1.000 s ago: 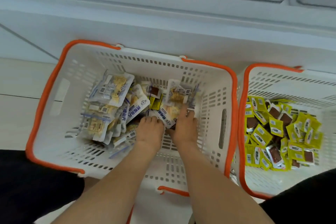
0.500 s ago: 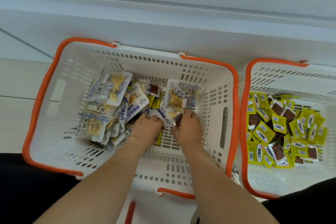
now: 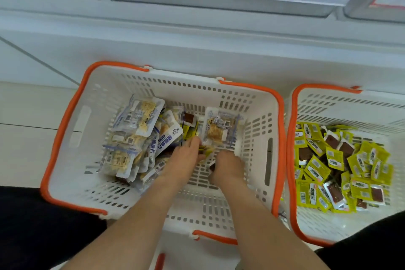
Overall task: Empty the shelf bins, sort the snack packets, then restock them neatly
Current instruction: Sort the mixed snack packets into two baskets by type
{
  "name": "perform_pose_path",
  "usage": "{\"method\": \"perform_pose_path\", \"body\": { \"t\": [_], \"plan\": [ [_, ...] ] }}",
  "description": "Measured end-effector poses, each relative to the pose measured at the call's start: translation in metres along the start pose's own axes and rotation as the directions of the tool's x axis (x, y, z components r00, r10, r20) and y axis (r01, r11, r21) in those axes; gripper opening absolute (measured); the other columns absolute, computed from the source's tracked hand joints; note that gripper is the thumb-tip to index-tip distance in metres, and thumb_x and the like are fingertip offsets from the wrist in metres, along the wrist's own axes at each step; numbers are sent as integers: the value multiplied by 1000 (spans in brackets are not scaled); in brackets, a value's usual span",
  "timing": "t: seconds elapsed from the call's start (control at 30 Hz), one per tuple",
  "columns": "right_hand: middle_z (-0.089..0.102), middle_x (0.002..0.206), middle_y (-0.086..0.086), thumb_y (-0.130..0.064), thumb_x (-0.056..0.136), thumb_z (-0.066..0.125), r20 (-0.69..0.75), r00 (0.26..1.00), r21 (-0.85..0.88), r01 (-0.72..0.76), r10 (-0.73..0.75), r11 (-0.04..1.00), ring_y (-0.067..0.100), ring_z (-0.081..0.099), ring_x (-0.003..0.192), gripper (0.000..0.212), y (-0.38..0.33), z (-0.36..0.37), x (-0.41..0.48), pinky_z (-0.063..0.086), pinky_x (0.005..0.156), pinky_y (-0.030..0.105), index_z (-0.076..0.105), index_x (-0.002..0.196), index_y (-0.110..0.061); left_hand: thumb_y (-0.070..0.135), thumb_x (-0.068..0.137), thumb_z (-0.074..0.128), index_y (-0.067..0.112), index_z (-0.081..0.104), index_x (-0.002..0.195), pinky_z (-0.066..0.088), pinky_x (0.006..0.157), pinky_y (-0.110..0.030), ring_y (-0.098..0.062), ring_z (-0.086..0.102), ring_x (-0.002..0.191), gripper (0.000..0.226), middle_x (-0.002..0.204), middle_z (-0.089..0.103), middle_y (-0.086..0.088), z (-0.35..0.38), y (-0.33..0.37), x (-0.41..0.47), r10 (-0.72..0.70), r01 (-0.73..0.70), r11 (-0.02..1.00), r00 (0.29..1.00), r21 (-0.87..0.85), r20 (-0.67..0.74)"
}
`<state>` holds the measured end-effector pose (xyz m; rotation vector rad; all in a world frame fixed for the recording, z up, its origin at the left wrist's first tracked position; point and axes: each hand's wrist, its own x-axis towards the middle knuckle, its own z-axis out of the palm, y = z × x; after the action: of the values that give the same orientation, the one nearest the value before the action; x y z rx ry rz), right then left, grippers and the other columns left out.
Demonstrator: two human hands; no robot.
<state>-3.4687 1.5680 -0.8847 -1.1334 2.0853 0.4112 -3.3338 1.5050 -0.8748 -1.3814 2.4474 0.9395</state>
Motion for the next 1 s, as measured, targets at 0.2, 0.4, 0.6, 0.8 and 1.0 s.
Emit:
{"method": "perform_pose_path", "body": {
  "t": [0.2, 0.4, 0.6, 0.8, 1.0],
  "plan": [
    [67, 94, 4, -41, 82, 73, 269, 957, 500, -232, 105, 834, 19, 64, 75, 38, 2, -21, -25, 49, 56, 29, 60, 101, -11, 22, 105, 62, 12, 44, 129, 54, 72, -24, -15, 66, 94, 32, 110, 67, -4, -24, 24, -10, -260, 154, 844, 955, -513, -142],
    [78, 93, 10, -24, 81, 84, 58, 998, 918, -42, -28, 394, 22, 75, 85, 20, 13, -66, -46, 61, 83, 44, 74, 94, -13, 41, 101, 65, 15, 53, 126, 56, 87, -48, -30, 65, 102, 38, 116, 65, -7, -47, 42, -19, -414, 284, 647, 910, -707, -13],
    [80, 100, 5, -22, 79, 89, -213, 960, 898, 266, -182, 350, 24, 77, 93, 34, 42, -116, -86, 64, 83, 50, 75, 110, -23, 41, 113, 29, 4, 70, 119, 51, 54, -28, -21, 67, 63, 56, 91, 71, -15, -92, 115, -33, -197, 295, 97, 942, -951, 272],
    [76, 79, 8, -15, 81, 88, -400, 913, 821, 398, -86, 410, 24, 75, 73, 16, 91, -169, -124, 63, 64, 41, 74, 89, -13, 48, 106, 31, 19, 75, 107, 50, 82, -37, -19, 71, 80, 52, 95, 79, -8, -116, 192, -37, -31, 152, 470, 987, -869, 156],
    [60, 115, 15, -41, 93, 72, -366, 816, 766, -8, 447, 642, 37, 61, 113, 59, 138, -174, -131, 48, 78, 36, 48, 130, -1, 30, 104, 48, 22, 60, 101, 52, 81, -40, -21, 60, 91, 15, 99, 61, -6, -104, 192, -45, 84, -31, 950, 984, -311, 159]
  ]
}}
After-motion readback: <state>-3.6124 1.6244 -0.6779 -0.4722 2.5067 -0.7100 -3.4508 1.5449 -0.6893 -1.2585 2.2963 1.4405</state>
